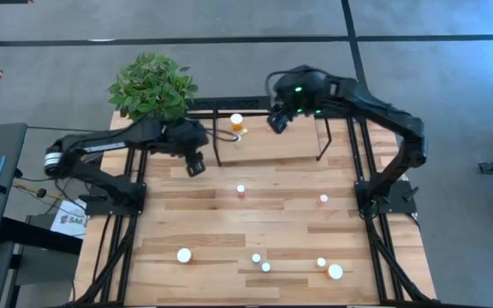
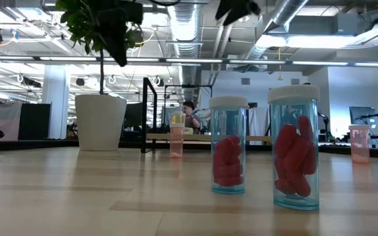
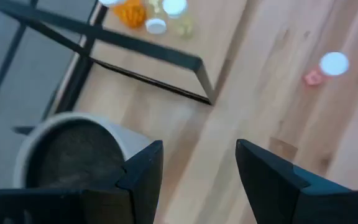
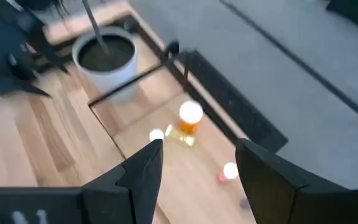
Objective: Pick and place medicine bottles onto shelf by color
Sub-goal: Remove the top yellow pill bottle from the shelf
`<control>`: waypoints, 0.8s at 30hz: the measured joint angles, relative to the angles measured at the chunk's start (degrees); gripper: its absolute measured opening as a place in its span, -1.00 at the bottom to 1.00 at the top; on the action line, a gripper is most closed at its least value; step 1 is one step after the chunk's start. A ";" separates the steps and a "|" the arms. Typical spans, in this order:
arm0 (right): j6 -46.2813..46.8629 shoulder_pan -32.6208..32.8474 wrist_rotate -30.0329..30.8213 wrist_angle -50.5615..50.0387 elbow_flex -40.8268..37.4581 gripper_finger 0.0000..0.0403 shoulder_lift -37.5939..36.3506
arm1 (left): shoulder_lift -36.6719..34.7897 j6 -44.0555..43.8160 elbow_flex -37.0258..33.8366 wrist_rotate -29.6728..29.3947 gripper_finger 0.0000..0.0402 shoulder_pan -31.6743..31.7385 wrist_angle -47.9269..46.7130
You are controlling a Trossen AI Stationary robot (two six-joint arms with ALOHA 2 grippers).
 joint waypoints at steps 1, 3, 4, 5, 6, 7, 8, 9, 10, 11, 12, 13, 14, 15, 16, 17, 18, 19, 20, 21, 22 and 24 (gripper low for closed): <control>0.26 0.09 -0.07 -0.58 0.00 0.12 1.08 | -1.28 -1.02 -1.34 0.01 -0.05 -0.45 0.48; 1.57 0.07 -0.34 -1.40 0.00 0.12 3.26 | -3.63 -3.09 -3.66 -0.16 -0.05 -1.25 0.64; 2.42 0.07 -0.46 -1.30 0.00 0.12 4.32 | -4.63 -3.96 -4.79 -0.27 -0.05 -1.68 0.60; 2.82 -0.13 -0.50 -1.43 0.00 0.12 5.27 | -5.41 -4.67 -5.82 -0.30 -0.05 -2.06 0.60; 2.74 -0.46 -0.52 -1.62 0.00 0.12 6.22 | -6.14 -5.26 -6.91 -0.51 -0.05 -2.45 0.78; 2.32 -0.62 -0.49 -1.40 0.01 0.12 7.21 | -6.86 -5.85 -8.04 -0.93 -0.05 -2.81 0.86; 1.13 -0.93 -0.50 -1.33 0.04 0.12 8.27 | -7.46 -6.42 -9.09 -1.56 -0.05 -3.04 1.00; -0.99 -1.31 -0.50 -1.75 0.04 0.12 9.25 | -7.96 -7.01 -10.02 -1.71 -0.05 -3.28 1.20; -4.11 -1.72 -0.50 -2.37 0.02 0.12 10.23 | -8.34 -7.59 -11.00 -1.70 -0.05 -3.36 1.79; -7.35 -1.86 -0.55 -2.83 0.02 0.12 11.27 | -8.69 -8.24 -11.93 -1.59 -0.05 -3.42 2.58; -10.44 -1.95 -0.54 -3.19 0.02 0.12 12.15 | -8.97 -8.87 -12.67 -1.47 -0.05 -3.52 3.23; -13.10 -2.03 -0.53 -3.90 0.02 0.12 12.92 | -9.11 -9.47 -13.19 -1.46 -0.05 -3.73 3.69; -15.43 -2.36 -0.36 -4.42 0.00 0.12 13.70 | -9.14 -10.04 -13.45 -1.34 -0.05 -4.00 4.15; -17.65 -2.61 -0.35 -4.13 0.00 0.12 14.39 | -9.12 -10.39 -13.53 -1.32 -0.05 -4.12 4.35; -19.90 -2.81 -0.42 -3.55 0.02 0.12 15.10 | -9.10 -10.55 -13.53 -1.38 -0.05 -4.30 4.46; -22.38 -3.11 -0.46 -3.13 0.02 0.11 15.87 | -9.10 -10.70 -13.53 -1.69 -0.05 -4.43 4.71; -25.32 -3.44 -0.53 -2.64 0.02 0.11 16.73 | -9.12 -11.18 -13.53 -2.06 -0.05 -4.44 5.13; -28.61 -3.79 -0.54 -1.77 0.02 0.10 17.55 | -9.11 -11.92 -13.53 -2.69 -0.05 -4.44 5.73; -31.72 -4.13 -0.57 -0.81 0.02 0.08 18.40 | -9.10 -12.75 -13.53 -3.29 -0.05 -4.44 6.11; -34.52 -4.42 -0.57 0.18 0.02 0.07 19.30 | -9.12 -13.73 -13.53 -3.85 -0.05 -4.44 6.13; -37.00 -4.74 -0.61 1.28 0.04 0.05 20.19 | -9.12 -14.62 -13.53 -4.35 -0.05 -4.44 6.08; -40.95 -5.75 -0.71 2.62 0.03 0.01 21.92 | -9.10 -16.46 -13.53 -4.85 -0.05 -4.44 6.03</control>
